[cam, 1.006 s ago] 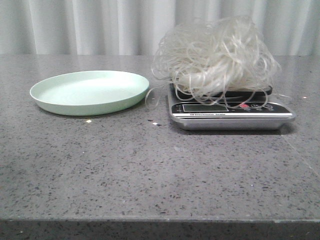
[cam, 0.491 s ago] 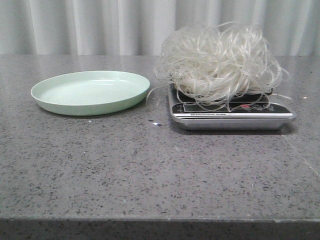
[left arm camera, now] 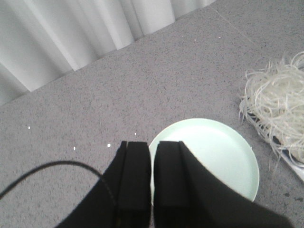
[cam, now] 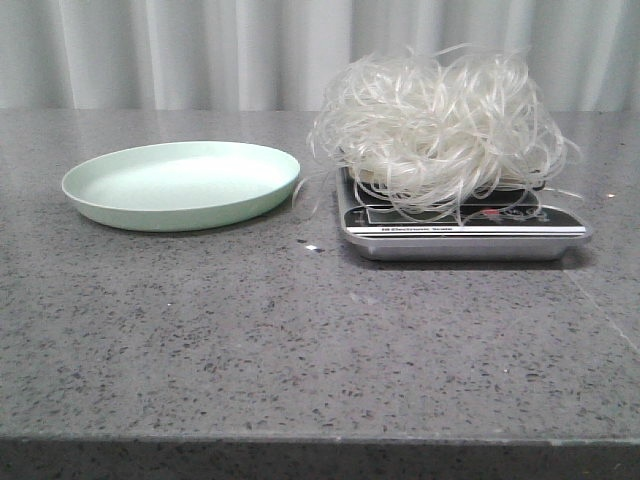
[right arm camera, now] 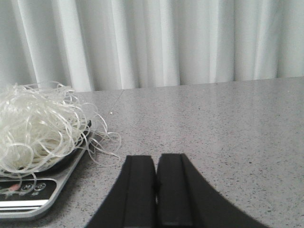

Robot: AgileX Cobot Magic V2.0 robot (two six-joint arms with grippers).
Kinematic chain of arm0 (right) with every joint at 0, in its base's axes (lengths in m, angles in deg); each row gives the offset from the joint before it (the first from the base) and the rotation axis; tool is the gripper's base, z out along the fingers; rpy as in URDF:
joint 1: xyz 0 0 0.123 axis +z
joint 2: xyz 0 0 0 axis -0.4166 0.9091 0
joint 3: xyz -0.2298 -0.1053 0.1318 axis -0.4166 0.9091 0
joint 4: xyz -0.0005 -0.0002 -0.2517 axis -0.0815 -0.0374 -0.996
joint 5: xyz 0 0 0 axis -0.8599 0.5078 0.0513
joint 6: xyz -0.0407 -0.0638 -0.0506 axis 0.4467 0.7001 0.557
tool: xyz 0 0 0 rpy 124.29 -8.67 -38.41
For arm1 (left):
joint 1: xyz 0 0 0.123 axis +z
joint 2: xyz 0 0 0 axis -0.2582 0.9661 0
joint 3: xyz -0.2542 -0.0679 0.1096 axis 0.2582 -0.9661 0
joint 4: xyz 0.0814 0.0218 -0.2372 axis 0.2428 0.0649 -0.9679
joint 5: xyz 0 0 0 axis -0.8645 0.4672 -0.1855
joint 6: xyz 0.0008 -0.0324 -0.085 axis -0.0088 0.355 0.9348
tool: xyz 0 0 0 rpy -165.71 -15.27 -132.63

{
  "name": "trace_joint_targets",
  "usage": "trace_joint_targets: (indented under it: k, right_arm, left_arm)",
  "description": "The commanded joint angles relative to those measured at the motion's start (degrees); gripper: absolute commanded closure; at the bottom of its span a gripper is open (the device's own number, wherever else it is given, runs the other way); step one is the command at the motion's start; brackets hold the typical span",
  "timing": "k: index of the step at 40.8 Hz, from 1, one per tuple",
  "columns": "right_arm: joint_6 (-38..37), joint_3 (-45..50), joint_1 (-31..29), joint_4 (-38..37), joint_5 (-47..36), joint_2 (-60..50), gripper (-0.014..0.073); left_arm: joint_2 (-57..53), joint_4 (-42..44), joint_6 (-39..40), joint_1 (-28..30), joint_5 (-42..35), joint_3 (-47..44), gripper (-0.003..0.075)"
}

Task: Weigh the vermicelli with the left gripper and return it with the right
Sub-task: 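Withdraw the left gripper and move the right gripper above the scale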

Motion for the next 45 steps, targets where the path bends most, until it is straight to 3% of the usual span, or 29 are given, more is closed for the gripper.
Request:
trace_joint_targets:
  k: [1,11,18,28,35,39,45]
  right_arm:
    - [0.1,-0.9,-0.2,2.2,-4.8,-0.9,0.0444]
    - [0.1,-7.2,-0.2,3.2,0.2,0.1,0.0444]
    - [0.1,-14.6,-0.1,3.1,4.1,6.3,0.0444]
    - [0.1,-30.9,-0.1,2.9,5.2,19.5,0.0444]
    - [0.1,-46.6,-0.1,2.9,13.3,29.8,0.0437]
    - [0.1,-55.6,0.3,2.9,19.8,35.8,0.0352]
    - [0.1,-65.5,2.8,3.4,27.5,44.0,0.0121]
  left_arm:
    - [-8.0,1.3,2.7,1.9,-10.2,-8.9,0.0583]
    - [-25.5,-3.2,3.6,7.3,-22.4,-32.6,0.0583]
    - [-34.1,-7.0,3.6,7.5,-25.9,-43.7,0.0583]
    - [-38.5,-10.3,3.6,7.5,-25.7,-48.9,0.0583]
    - [-38.5,-10.7,3.6,7.5,-26.2,-48.9,0.0583]
    - [-38.5,-10.7,3.6,7.5,-26.6,-48.9,0.0583]
    - [-38.5,-10.7,3.6,7.5,-26.6,-48.9,0.0583]
